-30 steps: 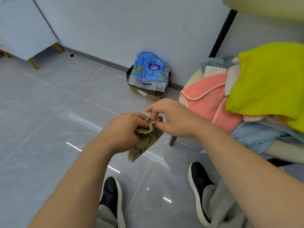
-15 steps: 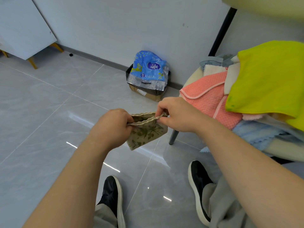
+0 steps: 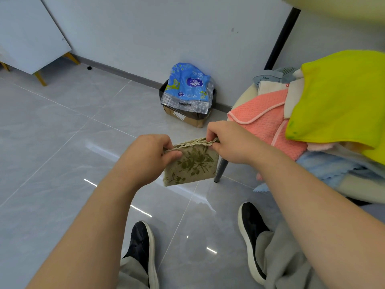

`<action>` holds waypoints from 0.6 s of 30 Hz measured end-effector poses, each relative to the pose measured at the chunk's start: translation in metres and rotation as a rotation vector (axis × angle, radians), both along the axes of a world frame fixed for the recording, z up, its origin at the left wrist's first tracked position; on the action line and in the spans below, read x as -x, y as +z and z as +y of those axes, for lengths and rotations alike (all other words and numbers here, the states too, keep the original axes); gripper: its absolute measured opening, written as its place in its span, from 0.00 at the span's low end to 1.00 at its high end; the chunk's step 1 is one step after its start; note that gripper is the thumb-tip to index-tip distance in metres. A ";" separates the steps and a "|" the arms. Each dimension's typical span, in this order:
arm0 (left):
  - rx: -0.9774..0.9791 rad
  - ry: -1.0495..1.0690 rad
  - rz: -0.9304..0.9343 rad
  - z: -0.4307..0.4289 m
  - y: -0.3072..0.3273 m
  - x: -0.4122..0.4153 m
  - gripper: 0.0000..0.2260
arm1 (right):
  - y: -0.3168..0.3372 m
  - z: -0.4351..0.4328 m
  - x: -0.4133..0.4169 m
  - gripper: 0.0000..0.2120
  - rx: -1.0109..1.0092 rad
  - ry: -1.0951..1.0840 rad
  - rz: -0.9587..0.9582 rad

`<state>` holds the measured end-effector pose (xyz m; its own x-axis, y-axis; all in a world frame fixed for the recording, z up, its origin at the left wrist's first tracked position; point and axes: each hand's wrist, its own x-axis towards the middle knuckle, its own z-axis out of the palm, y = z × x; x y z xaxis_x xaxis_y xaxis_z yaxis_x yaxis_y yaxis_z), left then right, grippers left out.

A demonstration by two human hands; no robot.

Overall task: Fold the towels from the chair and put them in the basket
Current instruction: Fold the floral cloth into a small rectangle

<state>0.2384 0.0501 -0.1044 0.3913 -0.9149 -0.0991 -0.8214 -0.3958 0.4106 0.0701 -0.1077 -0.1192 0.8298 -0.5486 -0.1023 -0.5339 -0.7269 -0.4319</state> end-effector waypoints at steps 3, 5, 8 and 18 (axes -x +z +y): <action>0.000 0.047 0.012 0.000 0.001 -0.001 0.09 | 0.000 0.000 0.000 0.06 -0.016 -0.007 0.005; 0.010 0.060 0.001 0.001 0.001 -0.001 0.08 | 0.000 -0.001 0.001 0.06 -0.028 -0.005 0.001; 0.014 0.072 -0.017 0.003 0.000 -0.002 0.08 | 0.000 0.000 0.002 0.08 -0.105 -0.006 -0.027; 0.145 0.222 -0.027 0.002 -0.002 -0.006 0.06 | -0.002 0.003 -0.006 0.06 0.008 -0.001 -0.132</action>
<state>0.2443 0.0518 -0.1061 0.5851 -0.8100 0.0400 -0.7321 -0.5063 0.4557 0.0758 -0.1042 -0.1212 0.8352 -0.5498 0.0119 -0.4736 -0.7301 -0.4926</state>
